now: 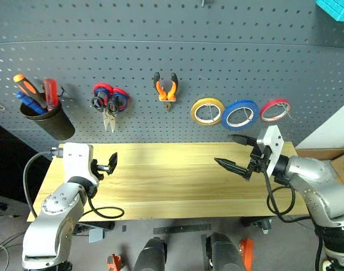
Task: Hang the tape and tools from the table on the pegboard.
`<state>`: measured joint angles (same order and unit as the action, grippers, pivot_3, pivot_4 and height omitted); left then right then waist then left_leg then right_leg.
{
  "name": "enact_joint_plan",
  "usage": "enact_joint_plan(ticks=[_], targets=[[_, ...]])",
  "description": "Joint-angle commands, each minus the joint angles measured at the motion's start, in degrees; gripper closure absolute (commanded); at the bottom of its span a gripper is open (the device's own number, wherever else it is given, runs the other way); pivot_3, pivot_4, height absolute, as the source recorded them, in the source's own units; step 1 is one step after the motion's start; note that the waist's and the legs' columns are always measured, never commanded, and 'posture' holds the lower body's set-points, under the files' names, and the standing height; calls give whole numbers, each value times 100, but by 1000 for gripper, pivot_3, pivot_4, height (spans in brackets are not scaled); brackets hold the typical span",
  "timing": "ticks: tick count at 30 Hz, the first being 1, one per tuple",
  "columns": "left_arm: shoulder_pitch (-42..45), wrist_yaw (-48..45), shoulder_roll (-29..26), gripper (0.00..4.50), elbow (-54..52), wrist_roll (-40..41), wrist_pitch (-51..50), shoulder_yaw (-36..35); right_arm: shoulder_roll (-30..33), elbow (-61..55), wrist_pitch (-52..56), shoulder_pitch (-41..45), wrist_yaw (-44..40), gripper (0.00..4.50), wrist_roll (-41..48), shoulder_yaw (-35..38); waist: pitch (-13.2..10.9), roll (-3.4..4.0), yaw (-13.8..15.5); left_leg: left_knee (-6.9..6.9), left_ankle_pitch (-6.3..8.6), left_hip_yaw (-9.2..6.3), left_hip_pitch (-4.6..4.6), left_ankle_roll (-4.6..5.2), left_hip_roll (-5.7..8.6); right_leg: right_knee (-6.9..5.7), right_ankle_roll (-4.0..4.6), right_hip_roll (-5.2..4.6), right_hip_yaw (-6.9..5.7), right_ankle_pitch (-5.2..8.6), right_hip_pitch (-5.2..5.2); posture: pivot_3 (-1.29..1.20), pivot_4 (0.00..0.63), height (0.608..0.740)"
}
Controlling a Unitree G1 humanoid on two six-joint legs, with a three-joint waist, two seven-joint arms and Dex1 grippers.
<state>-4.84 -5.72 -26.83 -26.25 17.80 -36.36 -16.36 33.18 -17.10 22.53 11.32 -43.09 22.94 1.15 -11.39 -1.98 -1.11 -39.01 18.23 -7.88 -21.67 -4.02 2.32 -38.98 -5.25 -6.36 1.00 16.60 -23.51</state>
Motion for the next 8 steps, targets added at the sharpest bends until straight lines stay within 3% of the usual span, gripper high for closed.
enact_joint_plan(ticks=[1, 8], targets=[[-257, -102, 101, 359, 328, -306, 764, -182, -247, 548, -1021, -275, 492, 0, -609, 222, 55, 9, 48, 0, 0, 0, 0, 0, 0, 1, 0, 0, 0, 0, 1, 30, 131, 740], [-374, 30, 245, 359, 1044, -786, 1479, -182, -497, 1984, -2027, -500, 1060, 0, -1138, 470, 218, 39, 99, 9, 0, 12, 52, 0, 0, 1, 0, 3, 10, 0, 44, 28, 91, 740]])
